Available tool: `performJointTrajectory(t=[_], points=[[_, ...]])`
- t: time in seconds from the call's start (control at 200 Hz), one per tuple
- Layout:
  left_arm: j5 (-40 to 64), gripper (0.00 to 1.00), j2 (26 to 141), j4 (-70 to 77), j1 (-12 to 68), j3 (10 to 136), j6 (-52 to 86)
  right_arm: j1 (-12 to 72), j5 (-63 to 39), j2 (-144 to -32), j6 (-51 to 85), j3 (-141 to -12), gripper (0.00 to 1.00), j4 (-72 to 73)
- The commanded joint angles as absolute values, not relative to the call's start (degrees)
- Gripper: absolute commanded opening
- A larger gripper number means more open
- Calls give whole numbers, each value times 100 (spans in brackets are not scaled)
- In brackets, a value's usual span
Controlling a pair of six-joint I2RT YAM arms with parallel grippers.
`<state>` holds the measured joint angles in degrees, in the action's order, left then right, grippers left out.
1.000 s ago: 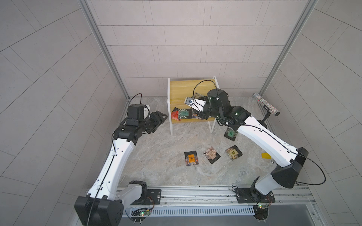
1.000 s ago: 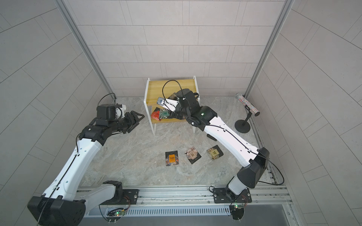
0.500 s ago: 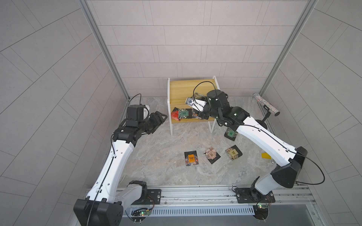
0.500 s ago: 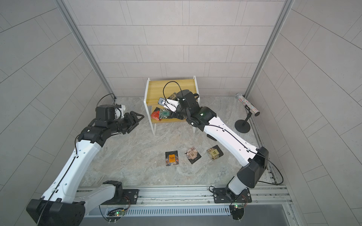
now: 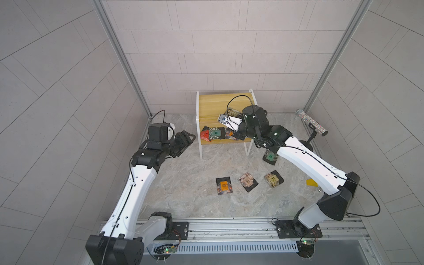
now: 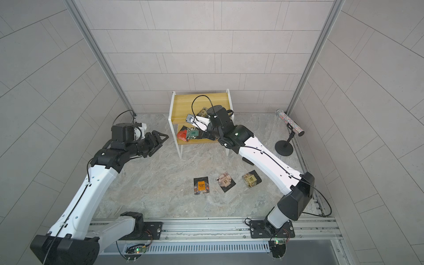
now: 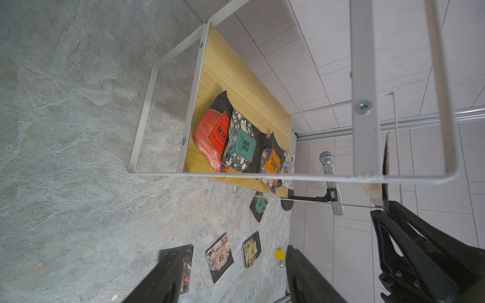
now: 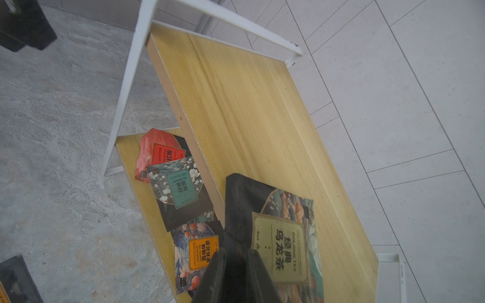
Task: Remove the tea bags from the shelf
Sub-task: Pick up the tea bag from the shelf.
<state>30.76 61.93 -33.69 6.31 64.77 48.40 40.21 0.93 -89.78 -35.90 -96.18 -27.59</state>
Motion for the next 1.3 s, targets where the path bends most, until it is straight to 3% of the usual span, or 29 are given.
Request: performJointTrajectory(t=[0.0, 0.22, 0.826, 1.291], points=[[3053, 69, 6056, -3348, 649, 6386, 4869, 4028, 90, -8843, -3520, -9606, 17, -2892], [3035, 69, 6021, -3331, 647, 6355, 4920, 4034, 114, -8712, -3534, -9667, 0, -2896], [3067, 68, 5985, -3321, 655, 6346, 4948, 4488, 713, -7947, -3853, -9736, 0, -2794], [3089, 68, 6009, -3318, 681, 6132, 4887, 4606, 1730, -6088, -3294, -8430, 0, -3440]])
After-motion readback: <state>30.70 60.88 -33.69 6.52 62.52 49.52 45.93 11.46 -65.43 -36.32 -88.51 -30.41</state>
